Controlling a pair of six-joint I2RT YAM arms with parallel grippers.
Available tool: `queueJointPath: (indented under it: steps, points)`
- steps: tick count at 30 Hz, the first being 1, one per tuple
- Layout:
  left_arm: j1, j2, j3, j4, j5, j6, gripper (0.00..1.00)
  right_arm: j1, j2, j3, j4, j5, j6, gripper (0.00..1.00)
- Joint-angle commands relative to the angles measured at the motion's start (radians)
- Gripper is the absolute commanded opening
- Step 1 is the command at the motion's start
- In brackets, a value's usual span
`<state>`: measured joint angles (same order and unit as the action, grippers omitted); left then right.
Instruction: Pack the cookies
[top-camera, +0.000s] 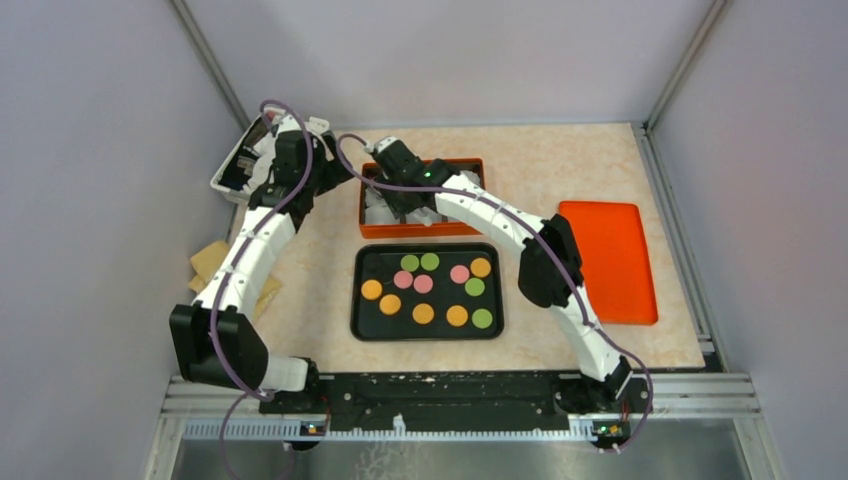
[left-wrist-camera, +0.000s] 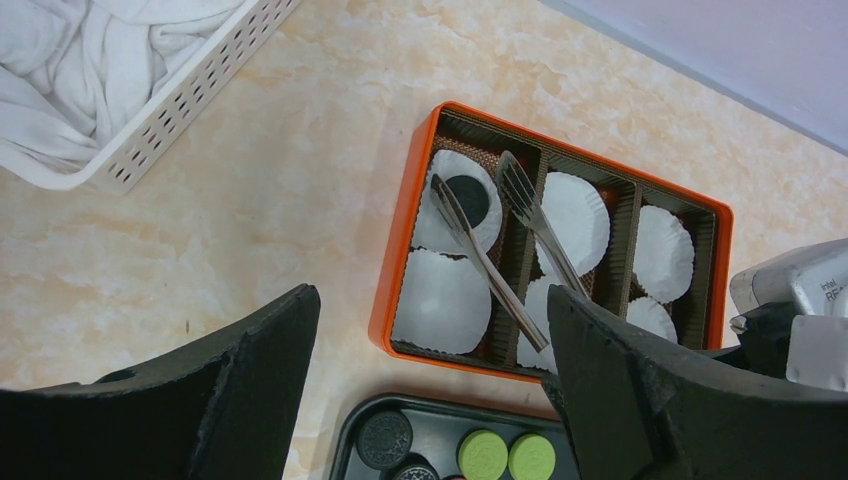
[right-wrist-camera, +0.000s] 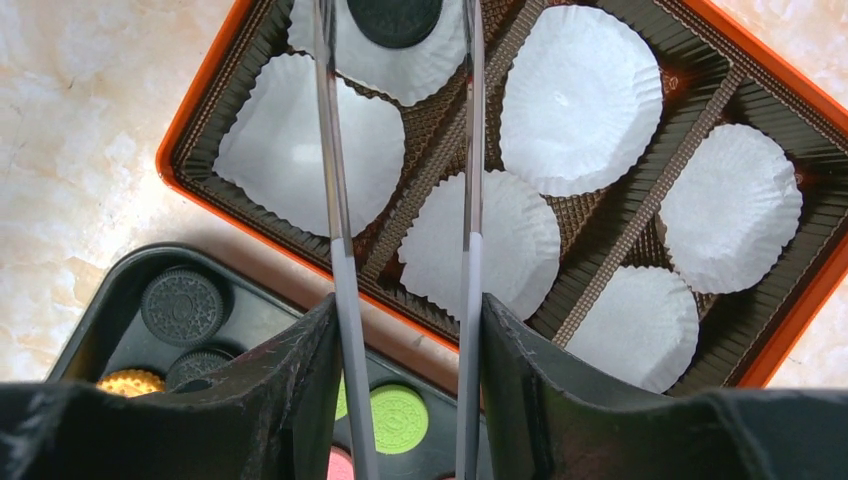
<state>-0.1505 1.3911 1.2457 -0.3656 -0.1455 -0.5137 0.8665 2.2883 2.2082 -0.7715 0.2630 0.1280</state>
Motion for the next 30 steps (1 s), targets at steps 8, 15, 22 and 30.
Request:
queueJointPath:
  steps: [8,15,22,30]
  points:
    - [0.000,-0.046,-0.010,0.050,0.012,0.020,0.91,0.002,-0.009,0.053,0.070,-0.014,0.013,0.48]
    - [0.000,-0.054,-0.020,0.063,0.006,0.014,0.90,0.018,-0.189,-0.084,0.100,0.012,0.017,0.46]
    - [0.000,-0.017,-0.026,0.053,0.009,-0.018,0.91,0.092,-0.466,-0.369,0.105,0.098,0.035,0.46]
    - [0.045,0.034,0.001,0.061,0.060,-0.086,0.93,0.240,-0.776,-0.759,0.040,0.131,0.171,0.45]
